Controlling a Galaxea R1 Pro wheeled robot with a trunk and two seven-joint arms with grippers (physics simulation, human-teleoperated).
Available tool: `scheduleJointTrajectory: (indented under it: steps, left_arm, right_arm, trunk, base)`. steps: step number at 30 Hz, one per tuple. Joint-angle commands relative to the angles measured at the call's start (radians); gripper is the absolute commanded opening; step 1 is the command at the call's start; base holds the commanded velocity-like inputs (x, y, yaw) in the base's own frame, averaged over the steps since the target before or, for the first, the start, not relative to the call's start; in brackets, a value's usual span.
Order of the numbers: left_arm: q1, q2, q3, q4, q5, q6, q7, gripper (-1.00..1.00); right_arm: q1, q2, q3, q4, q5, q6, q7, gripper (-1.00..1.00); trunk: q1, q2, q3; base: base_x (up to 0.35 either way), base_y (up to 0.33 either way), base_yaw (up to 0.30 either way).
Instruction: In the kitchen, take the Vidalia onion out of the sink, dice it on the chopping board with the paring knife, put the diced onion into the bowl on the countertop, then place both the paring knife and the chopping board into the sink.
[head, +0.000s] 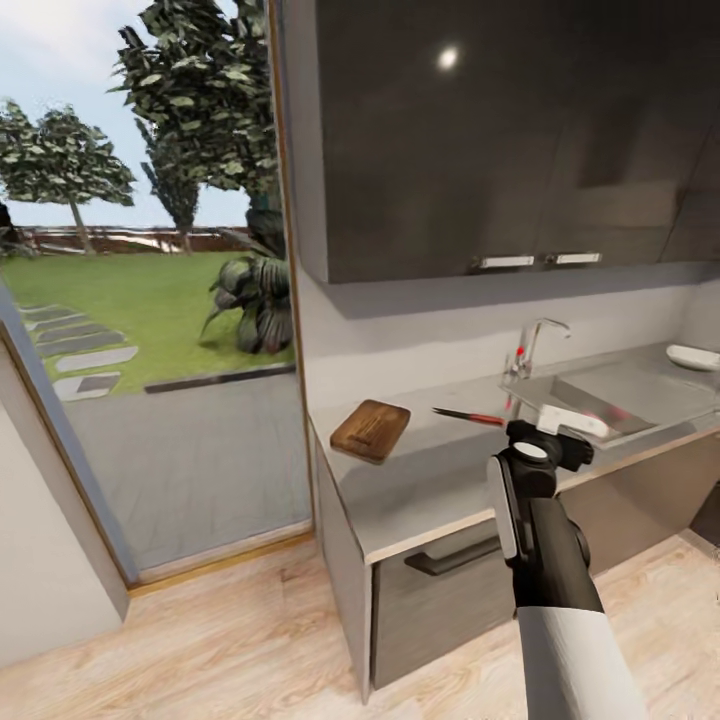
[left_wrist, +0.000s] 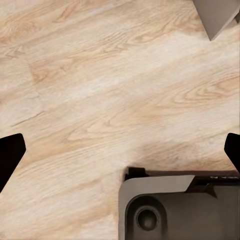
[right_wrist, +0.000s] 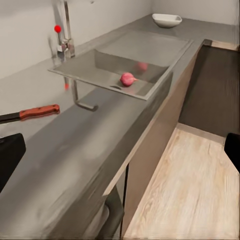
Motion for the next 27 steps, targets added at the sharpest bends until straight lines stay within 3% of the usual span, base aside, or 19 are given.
scheduleJointTrajectory:
  steps: [1,12,27]
  left_arm:
    - [0.000,0.000,0.001,-0.001,0.000,-0.002,0.000,1.00]
    - [0.000,0.001,0.000,-0.001,0.000,-0.002,-0.001,1.00]
    - [0.000,0.000,-0.001,0.000,-0.002,-0.002,-0.002,1.00]
  right_arm:
    - [-0.001,0.001,-0.001,0.003,0.010,0.008,0.003,1.00]
    - [-0.001,0.001,-0.001,0.015,0.010,0.008,0.003,1.00]
    - [-0.001,0.001,-0.001,0.069,0.010,-0.043,0.003,1.00]
  trunk:
    - [0.001,-0.002,-0.001]
    - [0.001,-0.002,0.012]
    - [0.001,-0.002,0.029]
  base:
    - [0.000,0.308,-0.215]
    - [0.016,0.314,-0.214]
    - [0.187,0.286,-0.212]
